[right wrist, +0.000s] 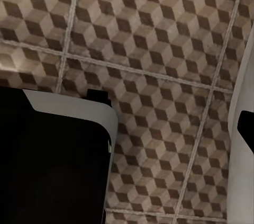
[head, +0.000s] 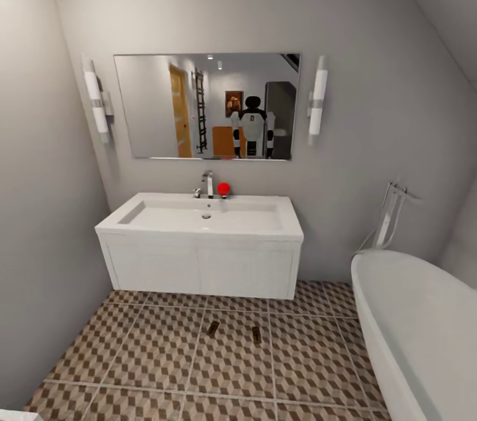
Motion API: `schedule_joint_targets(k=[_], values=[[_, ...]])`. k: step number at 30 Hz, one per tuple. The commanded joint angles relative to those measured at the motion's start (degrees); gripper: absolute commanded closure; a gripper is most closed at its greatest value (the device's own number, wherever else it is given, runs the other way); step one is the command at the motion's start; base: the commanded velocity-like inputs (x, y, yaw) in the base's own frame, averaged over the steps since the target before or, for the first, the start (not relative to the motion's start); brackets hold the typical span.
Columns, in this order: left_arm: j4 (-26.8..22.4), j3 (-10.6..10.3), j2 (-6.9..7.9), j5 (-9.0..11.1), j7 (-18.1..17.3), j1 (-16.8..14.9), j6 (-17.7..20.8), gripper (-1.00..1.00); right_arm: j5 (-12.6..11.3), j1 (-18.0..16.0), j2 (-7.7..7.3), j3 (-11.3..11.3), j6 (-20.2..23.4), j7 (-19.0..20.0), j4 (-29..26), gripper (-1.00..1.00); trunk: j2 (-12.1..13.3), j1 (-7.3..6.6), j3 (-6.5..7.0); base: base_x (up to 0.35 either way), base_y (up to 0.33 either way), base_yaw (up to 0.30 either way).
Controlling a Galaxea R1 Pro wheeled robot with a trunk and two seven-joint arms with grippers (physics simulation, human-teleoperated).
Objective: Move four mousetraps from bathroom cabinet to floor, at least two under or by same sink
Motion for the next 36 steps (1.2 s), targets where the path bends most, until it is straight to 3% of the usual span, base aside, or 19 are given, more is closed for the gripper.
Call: schedule_joint_targets(k=[1, 11, 19, 27, 36], values=[[0.04, -0.49, -0.02, 0.38, 0.21, -0.04, -0.15, -1.00, 0.16, -0.07, 0.01, 0.29, -0.31, -0.20, 0.18, -1.00, -0.06, 0.01, -0.08, 0.000, 0.000, 0.261], [-0.03, -0.49, 0.00, 0.53, 0.21, -0.04, -0.26, -1.00, 0.16, -0.07, 0.01, 0.33, -0.43, -0.20, 0.17, -1.00, -0.06, 0.01, -0.08, 0.000, 0.000, 0.258], [-0.05, -0.47, 0.05, 0.80, 0.28, -0.04, -0.32, -1.00, 0.28, -0.07, 0.01, 0.34, -0.38, -0.24, 0.17, -1.00, -0.06, 0.01, -0.08, 0.000, 0.000, 0.089], [-0.05, -0.48, 0.17, 3.35, 0.25, -0.04, -0.33, -1.00, 0.40, -0.07, 0.08, 0.41, -0.35, -0.21, 0.17, -1.00, -0.06, 0.01, -0.08, 0.000, 0.000, 0.014], [-0.05, -0.49, 0.23, 4.79, 0.23, -0.04, -0.33, -1.00, 3.84, -0.07, 0.28, 0.44, -0.33, -0.20, 0.17, -1.00, -0.06, 0.01, -0.08, 0.000, 0.000, 0.001]])
